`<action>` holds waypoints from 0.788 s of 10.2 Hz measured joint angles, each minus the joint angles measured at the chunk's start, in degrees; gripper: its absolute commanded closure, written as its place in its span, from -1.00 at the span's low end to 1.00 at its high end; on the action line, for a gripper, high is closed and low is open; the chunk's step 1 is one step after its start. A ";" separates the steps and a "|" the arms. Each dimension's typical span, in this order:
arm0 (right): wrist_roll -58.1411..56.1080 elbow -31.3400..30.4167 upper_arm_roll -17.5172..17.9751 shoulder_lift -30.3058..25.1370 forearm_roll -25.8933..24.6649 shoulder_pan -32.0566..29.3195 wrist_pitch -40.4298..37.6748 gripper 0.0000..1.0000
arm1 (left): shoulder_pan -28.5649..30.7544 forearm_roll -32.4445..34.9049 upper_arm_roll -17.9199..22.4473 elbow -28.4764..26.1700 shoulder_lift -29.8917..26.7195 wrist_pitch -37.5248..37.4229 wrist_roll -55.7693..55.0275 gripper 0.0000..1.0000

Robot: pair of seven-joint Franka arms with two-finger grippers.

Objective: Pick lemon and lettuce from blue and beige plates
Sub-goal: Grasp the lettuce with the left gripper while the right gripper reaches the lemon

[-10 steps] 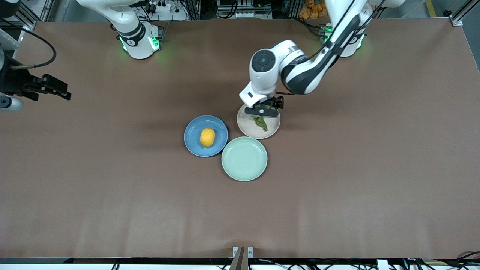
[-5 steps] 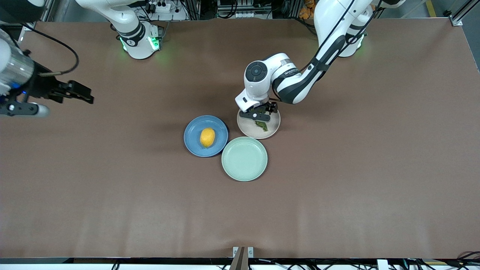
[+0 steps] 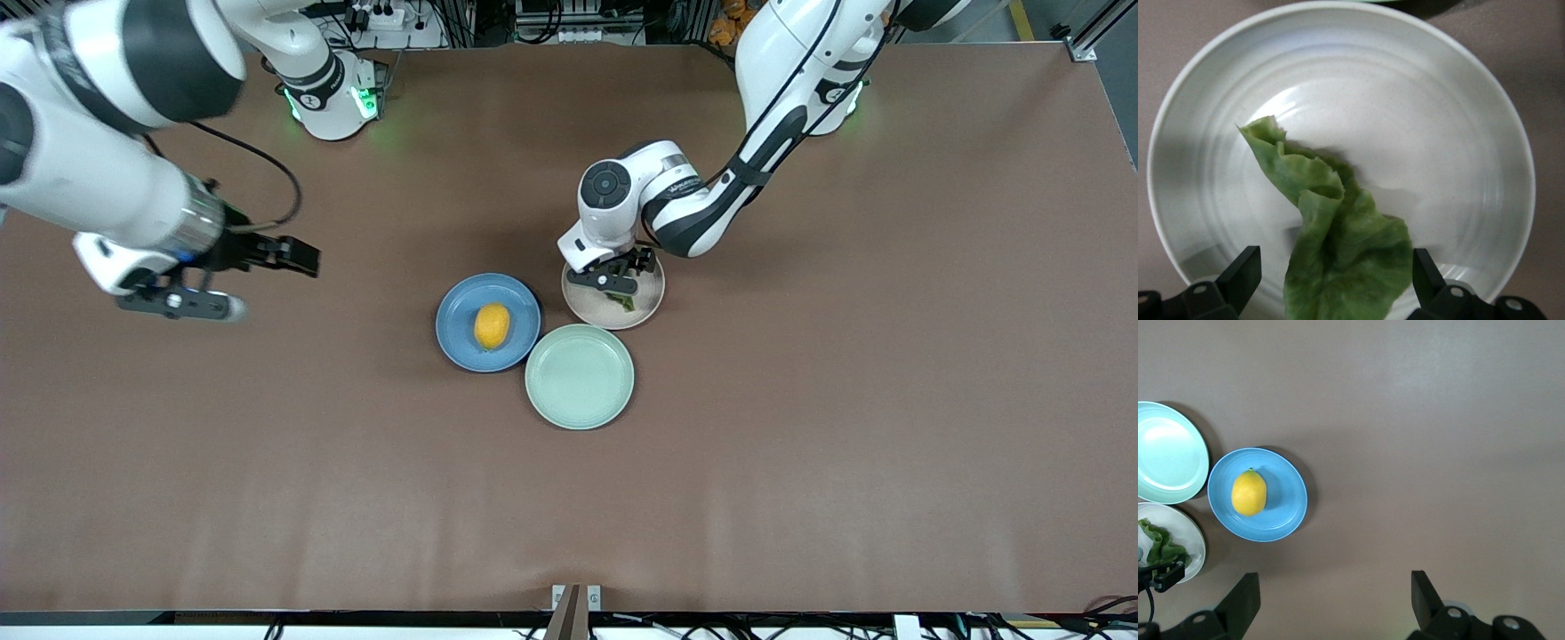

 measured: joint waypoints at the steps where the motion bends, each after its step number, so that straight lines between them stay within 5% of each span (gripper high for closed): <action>1: 1.76 -0.08 0.02 1.62 0.11 1.41 1.35 -1.00 | -0.02 0.02 0.03 0.31 0.56 0.01 0.00 1.00; 8: 12.18 -7.22 0.05 6.90 1.15 8.30 17.10 -1.00 | -0.38 0.03 0.07 2.40 1.40 0.73 -1.46 1.00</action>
